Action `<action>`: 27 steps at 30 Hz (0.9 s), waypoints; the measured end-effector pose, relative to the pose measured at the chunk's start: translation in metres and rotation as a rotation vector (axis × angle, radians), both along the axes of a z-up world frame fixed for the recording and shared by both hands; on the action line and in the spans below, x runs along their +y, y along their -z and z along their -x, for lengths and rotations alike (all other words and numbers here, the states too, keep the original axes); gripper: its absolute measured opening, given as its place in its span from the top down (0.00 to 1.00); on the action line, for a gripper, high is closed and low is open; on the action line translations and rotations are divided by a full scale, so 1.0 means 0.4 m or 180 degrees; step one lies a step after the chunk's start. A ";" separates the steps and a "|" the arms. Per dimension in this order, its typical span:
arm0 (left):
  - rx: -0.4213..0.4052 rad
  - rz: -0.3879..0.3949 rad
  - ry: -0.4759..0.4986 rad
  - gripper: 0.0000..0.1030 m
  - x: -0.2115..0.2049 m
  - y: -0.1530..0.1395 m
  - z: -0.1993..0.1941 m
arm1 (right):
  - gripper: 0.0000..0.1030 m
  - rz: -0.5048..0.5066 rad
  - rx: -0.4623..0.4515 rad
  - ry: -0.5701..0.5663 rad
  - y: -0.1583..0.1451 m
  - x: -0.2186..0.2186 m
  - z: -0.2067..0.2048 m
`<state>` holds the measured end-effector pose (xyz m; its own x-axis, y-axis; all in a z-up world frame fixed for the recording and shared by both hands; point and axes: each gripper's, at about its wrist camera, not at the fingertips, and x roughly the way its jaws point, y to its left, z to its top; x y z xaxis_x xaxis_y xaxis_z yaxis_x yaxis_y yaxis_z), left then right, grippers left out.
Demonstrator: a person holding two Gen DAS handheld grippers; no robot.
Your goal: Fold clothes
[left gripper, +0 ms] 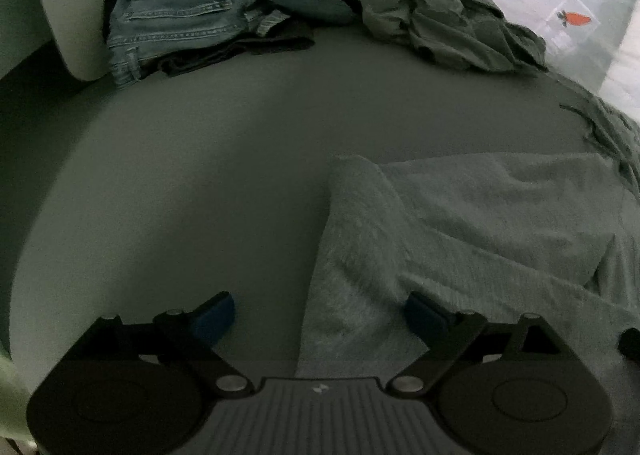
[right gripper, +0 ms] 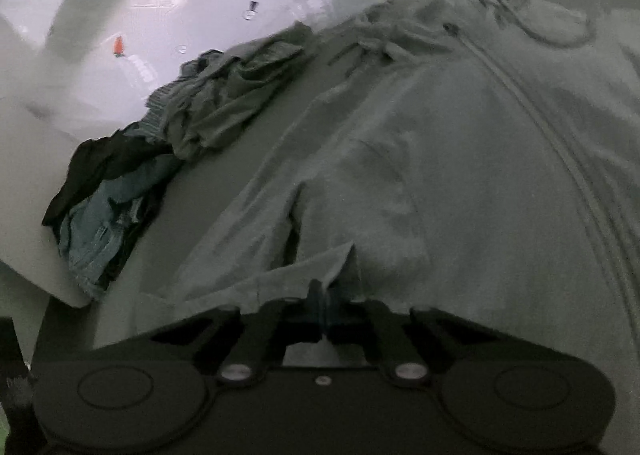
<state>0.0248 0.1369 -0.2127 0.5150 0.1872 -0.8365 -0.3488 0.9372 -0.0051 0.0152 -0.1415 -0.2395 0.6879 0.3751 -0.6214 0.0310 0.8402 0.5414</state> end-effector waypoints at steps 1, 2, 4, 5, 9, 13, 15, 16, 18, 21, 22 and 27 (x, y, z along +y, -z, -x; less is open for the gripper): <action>-0.0009 0.0003 -0.0005 0.10 0.000 0.000 0.001 | 0.99 0.0041 -0.0073 -0.0041 -0.010 -0.003 0.004; -0.0010 0.0005 0.0003 0.10 -0.001 -0.001 0.002 | 0.99 0.0096 -0.0140 -0.0078 -0.020 -0.003 0.006; -0.0009 -0.0004 0.0010 0.10 -0.005 -0.004 0.002 | 0.99 0.0240 -0.0298 -0.0138 -0.050 -0.005 0.009; -0.0020 -0.0023 0.0008 0.10 -0.012 -0.008 0.002 | 0.99 0.0305 -0.0374 -0.0155 -0.064 -0.007 0.010; -0.0130 -0.0127 0.0050 0.11 -0.053 -0.031 0.000 | 0.99 0.0338 -0.0594 -0.0004 -0.111 -0.055 -0.001; -0.0207 -0.0258 0.0170 0.11 -0.110 -0.046 -0.007 | 0.99 0.0416 -0.0737 0.0324 -0.150 -0.154 -0.011; -0.0217 -0.0304 0.0225 0.11 -0.145 -0.046 -0.011 | 0.99 0.0442 -0.0763 0.0478 -0.160 -0.208 -0.017; -0.0216 -0.0317 0.0249 0.11 -0.162 -0.045 -0.012 | 0.99 0.0475 -0.0771 0.0565 -0.164 -0.236 -0.019; -0.0206 -0.0315 0.0302 0.11 -0.203 -0.039 -0.012 | 0.99 0.0554 -0.0769 0.0690 -0.171 -0.289 -0.023; -0.0183 -0.0260 0.0382 0.11 -0.269 -0.026 -0.013 | 0.99 0.0534 -0.0726 0.0828 -0.176 -0.372 -0.021; -0.0176 -0.0252 0.0403 0.11 -0.293 -0.022 -0.014 | 0.99 0.0527 -0.0730 0.0832 -0.177 -0.392 -0.020; -0.0064 -0.0518 0.0481 0.10 -0.415 0.004 -0.026 | 0.99 0.0624 -0.0776 0.0868 -0.187 -0.490 -0.022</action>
<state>0.0351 -0.0291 -0.2144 0.5638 0.2382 -0.7908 -0.2058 0.9678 0.1448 0.0238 -0.3375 -0.1648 0.8815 0.0495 -0.4697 0.1573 0.9069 0.3909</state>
